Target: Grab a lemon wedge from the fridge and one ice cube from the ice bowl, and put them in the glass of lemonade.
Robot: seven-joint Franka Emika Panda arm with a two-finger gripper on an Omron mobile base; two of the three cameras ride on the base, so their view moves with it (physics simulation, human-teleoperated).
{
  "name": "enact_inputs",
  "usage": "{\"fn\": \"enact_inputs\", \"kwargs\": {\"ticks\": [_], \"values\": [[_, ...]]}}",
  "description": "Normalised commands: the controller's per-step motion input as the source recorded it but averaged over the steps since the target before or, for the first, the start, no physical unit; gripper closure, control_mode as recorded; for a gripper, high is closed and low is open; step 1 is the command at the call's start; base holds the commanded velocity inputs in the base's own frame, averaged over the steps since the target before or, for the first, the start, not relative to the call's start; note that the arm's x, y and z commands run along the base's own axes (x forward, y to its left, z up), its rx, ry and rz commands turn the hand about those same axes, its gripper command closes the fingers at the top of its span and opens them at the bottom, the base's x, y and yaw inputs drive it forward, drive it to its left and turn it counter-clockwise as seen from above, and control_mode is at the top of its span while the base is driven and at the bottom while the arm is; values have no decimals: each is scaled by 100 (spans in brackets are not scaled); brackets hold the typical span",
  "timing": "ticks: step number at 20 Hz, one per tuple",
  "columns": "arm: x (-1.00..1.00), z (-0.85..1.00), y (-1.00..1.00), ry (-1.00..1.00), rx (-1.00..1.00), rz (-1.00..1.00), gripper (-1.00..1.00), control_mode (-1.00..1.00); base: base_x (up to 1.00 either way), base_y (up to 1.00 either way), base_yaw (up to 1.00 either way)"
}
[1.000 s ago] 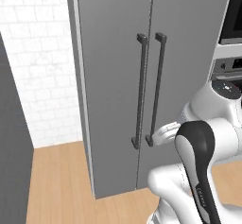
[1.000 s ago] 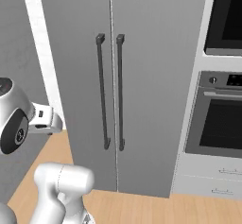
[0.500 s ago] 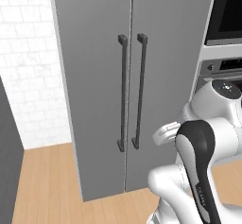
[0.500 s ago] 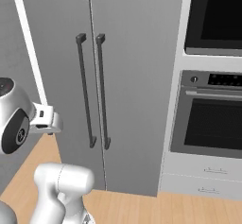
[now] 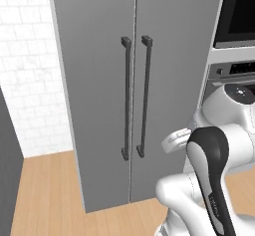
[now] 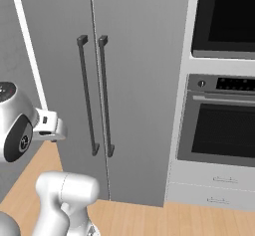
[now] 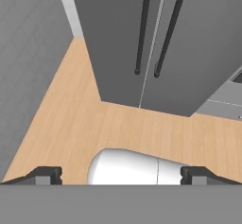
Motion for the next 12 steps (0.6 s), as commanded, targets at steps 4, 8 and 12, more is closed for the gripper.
{"fn": "enact_inputs", "kwargs": {"ticks": [4,8,12], "values": [[7,0,-2,0,0,-1,-100,-100,0,0,0],[15,0,-4,-13,0,-5,-100,-100,0,0,0],[16,7,-8,-6,0,-1,-100,-100,0,0,0]]}}
